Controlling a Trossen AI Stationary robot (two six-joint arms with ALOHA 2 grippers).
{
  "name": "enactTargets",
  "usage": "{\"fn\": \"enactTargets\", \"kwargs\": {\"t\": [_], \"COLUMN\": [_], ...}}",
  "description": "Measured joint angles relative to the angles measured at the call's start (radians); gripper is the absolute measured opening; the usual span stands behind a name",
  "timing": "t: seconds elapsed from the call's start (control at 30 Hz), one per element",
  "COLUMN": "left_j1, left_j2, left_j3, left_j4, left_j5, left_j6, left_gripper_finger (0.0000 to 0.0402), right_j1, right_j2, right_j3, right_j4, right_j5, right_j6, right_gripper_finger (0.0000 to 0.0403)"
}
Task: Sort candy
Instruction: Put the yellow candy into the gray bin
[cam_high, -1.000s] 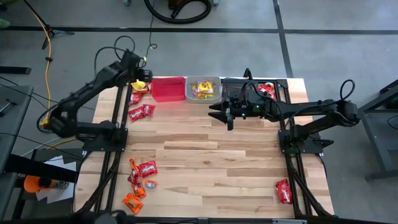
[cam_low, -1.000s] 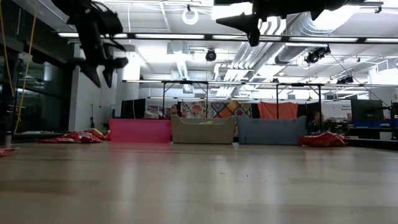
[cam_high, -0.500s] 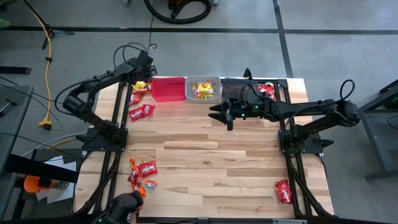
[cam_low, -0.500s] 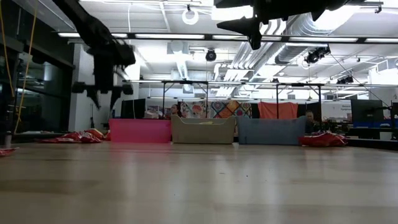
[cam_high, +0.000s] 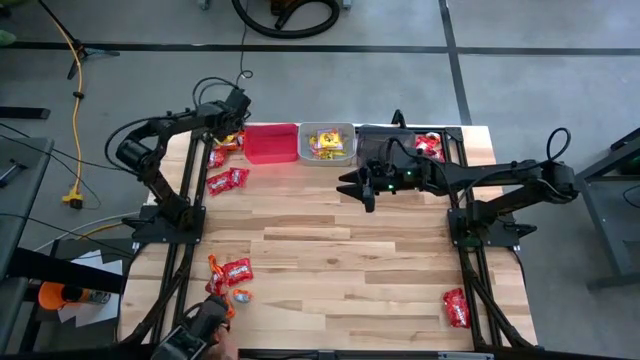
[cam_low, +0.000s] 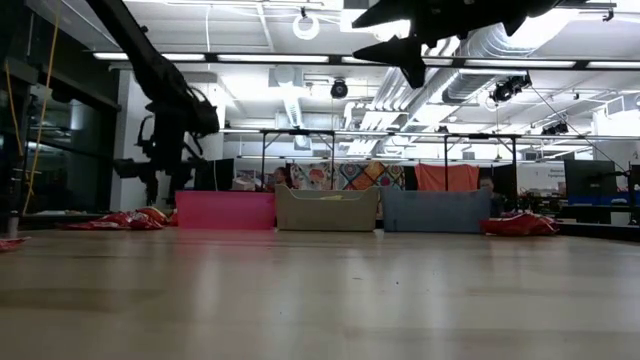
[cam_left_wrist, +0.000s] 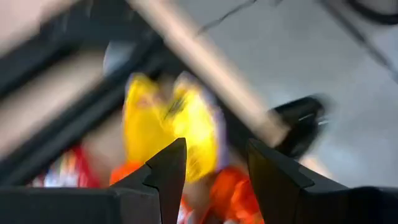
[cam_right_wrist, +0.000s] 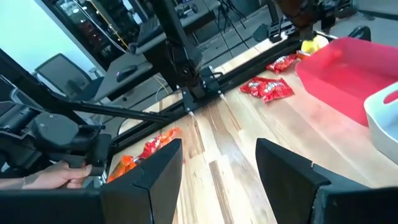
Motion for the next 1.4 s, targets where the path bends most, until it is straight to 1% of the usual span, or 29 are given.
{"fn": "enactTargets", "kwargs": {"t": [0.07, 0.13, 0.3, 0.4, 0.63, 0.8, 1.03, 1.1, 1.13, 1.23, 1.27, 1.3, 1.4], "left_j1": [0.001, -0.002, 0.005, 0.006, -0.008, -0.012, -0.011, -0.011, -0.011, -0.012, -0.012, -0.012, -0.012], "left_j2": [0.028, 0.038, 0.042, 0.047, 0.133, 0.196, 0.21, 0.21, 0.21, 0.21, 0.21, 0.208, 0.191], "left_j3": [0.011, 0.032, 0.035, 0.036, 0.097, 0.149, 0.162, 0.162, 0.162, 0.162, 0.162, 0.162, 0.161], "left_j4": [-0.03, -0.025, -0.024, -0.024, -0.122, -0.188, -0.203, -0.205, -0.206, -0.21, -0.209, -0.209, -0.198], "left_j5": [-0.004, -0.04, -0.081, -0.106, -0.121, -0.131, -0.12, -0.115, -0.113, -0.1, -0.097, -0.093, -0.065], "left_j6": [-0.009, -0.036, -0.116, -0.13, -0.111, -0.127, -0.141, -0.134, -0.128, -0.111, -0.111, -0.111, -0.104], "left_gripper_finger": [0.0154, 0.0154, 0.0154, 0.0154, 0.0154, 0.0154, 0.0151, 0.0133, 0.0117, 0.0042, 0.0022, 0.0013, 0.0011], "right_j1": [0.0, 0.0, 0.0, 0.0, 0.0, 0.0, 0.0, 0.0, 0.0, 0.0, 0.0, 0.0, 0.0], "right_j2": [0.0, 0.0, 0.0, 0.0, 0.0, 0.0, 0.0, 0.0, 0.0, 0.0, 0.0, 0.0, 0.0], "right_j3": [0.0, 0.0, 0.0, 0.0, 0.0, 0.0, 0.0, 0.0, 0.0, 0.0, 0.0, 0.0, 0.0], "right_j4": [-0.016, -0.029, -0.043, -0.049, -0.073, -0.086, -0.086, -0.086, -0.086, -0.086, -0.086, -0.086, -0.086], "right_j5": [0.0, -0.001, -0.001, -0.001, -0.002, -0.002, -0.002, -0.002, -0.002, -0.002, -0.002, -0.002, -0.002], "right_j6": [0.0, 0.0, -0.006, -0.008, -0.008, -0.008, -0.008, -0.008, -0.008, -0.008, -0.008, -0.008, -0.008], "right_gripper_finger": [0.0199, 0.0199, 0.0199, 0.0199, 0.0199, 0.0199, 0.0199, 0.0199, 0.0199, 0.0199, 0.0199, 0.0199, 0.0199]}}
